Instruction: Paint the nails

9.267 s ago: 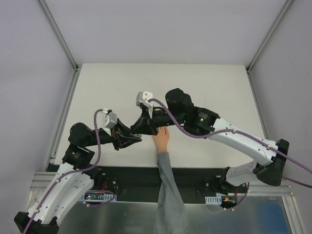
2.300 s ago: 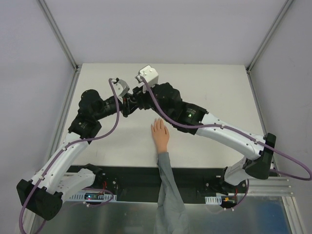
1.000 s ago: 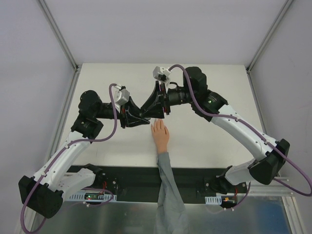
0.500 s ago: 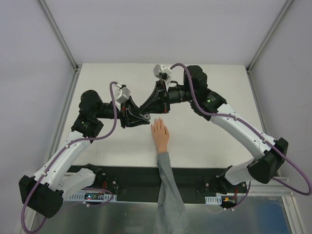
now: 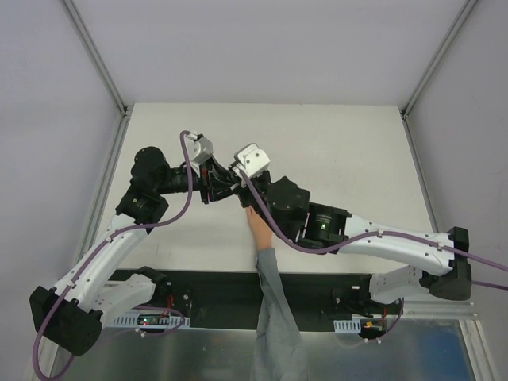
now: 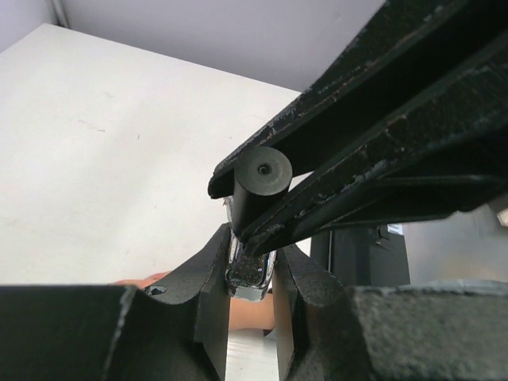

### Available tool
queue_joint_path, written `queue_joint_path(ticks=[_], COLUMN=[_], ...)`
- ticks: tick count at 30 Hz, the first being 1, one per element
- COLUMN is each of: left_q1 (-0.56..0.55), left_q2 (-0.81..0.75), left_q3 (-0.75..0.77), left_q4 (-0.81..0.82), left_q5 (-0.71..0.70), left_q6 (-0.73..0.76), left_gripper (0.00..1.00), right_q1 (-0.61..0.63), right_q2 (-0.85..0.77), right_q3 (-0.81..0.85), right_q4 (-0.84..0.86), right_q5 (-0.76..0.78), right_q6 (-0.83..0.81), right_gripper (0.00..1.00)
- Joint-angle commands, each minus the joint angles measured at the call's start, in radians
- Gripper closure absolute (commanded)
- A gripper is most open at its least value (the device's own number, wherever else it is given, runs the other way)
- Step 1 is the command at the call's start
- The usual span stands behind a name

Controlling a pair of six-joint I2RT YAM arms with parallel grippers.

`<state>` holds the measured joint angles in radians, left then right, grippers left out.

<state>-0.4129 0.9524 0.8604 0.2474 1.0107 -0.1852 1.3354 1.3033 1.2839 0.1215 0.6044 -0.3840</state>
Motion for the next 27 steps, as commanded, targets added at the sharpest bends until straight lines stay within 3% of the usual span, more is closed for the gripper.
queue_joint_path(ticks=[1, 3, 4, 7, 10, 14, 21, 27], left_q1=[0.013, 0.013, 0.013, 0.013, 0.011, 0.01, 0.006, 0.005], left_q2=[0.006, 0.006, 0.008, 0.014, 0.02, 0.029, 0.037, 0.036], left_q3=[0.043, 0.04, 0.042, 0.045, 0.045, 0.048, 0.049, 0.051], left_q4=[0.03, 0.03, 0.03, 0.033, 0.038, 0.041, 0.039, 0.038], left_q5=[-0.087, -0.083, -0.069, -0.052, -0.032, -0.015, -0.009, -0.009], left_q6=[0.0, 0.001, 0.001, -0.005, -0.008, -0.016, -0.017, -0.016], left_gripper=[1.0, 1.0, 1.0, 1.0, 1.0, 1.0, 1.0, 1.0], right_q1=[0.001, -0.002, -0.013, -0.068, -0.129, -0.182, -0.188, -0.186], right_q2=[0.074, 0.065, 0.042, 0.018, -0.01, -0.004, 0.135, 0.198], right_q3=[0.144, 0.149, 0.149, 0.187, 0.235, 0.311, 0.553, 0.634], right_q4=[-0.215, -0.258, -0.261, -0.368, -0.482, -0.569, -0.755, -0.822], right_q5=[0.286, 0.198, 0.164, -0.036, -0.214, -0.374, -0.419, -0.419], right_q6=[0.023, 0.03, 0.036, 0.105, 0.169, 0.201, 0.175, 0.168], right_gripper=[1.0, 1.0, 0.86, 0.65, 0.56, 0.53, 0.49, 0.51])
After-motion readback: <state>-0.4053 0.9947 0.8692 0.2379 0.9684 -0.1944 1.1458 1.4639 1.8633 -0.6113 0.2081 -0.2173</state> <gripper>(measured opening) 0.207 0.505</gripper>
